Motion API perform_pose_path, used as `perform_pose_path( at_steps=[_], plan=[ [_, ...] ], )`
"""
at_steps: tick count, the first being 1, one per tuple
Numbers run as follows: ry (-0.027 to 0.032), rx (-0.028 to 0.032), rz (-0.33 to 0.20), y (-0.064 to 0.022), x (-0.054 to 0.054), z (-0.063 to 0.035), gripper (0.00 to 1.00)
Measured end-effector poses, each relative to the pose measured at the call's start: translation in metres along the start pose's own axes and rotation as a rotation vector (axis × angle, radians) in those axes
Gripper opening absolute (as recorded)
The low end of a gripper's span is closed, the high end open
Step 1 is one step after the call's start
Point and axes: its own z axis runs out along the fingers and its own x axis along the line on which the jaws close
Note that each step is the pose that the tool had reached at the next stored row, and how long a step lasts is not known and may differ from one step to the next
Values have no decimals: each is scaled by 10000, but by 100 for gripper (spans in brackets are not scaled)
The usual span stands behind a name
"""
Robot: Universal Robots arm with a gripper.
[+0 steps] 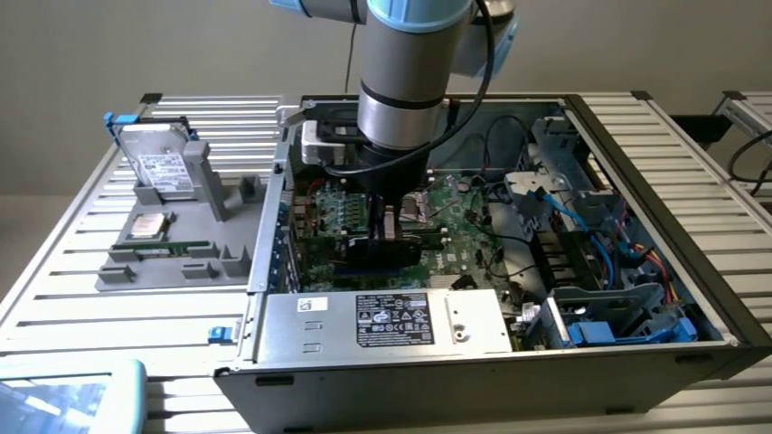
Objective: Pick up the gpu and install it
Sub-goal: 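Insert the gpu into the slot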
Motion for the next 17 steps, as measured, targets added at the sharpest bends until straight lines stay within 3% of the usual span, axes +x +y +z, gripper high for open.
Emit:
perform_pose_path(
  at_steps=[17],
  plan=[
    [10, 5, -103, 1, 0, 1, 27]
  ],
)
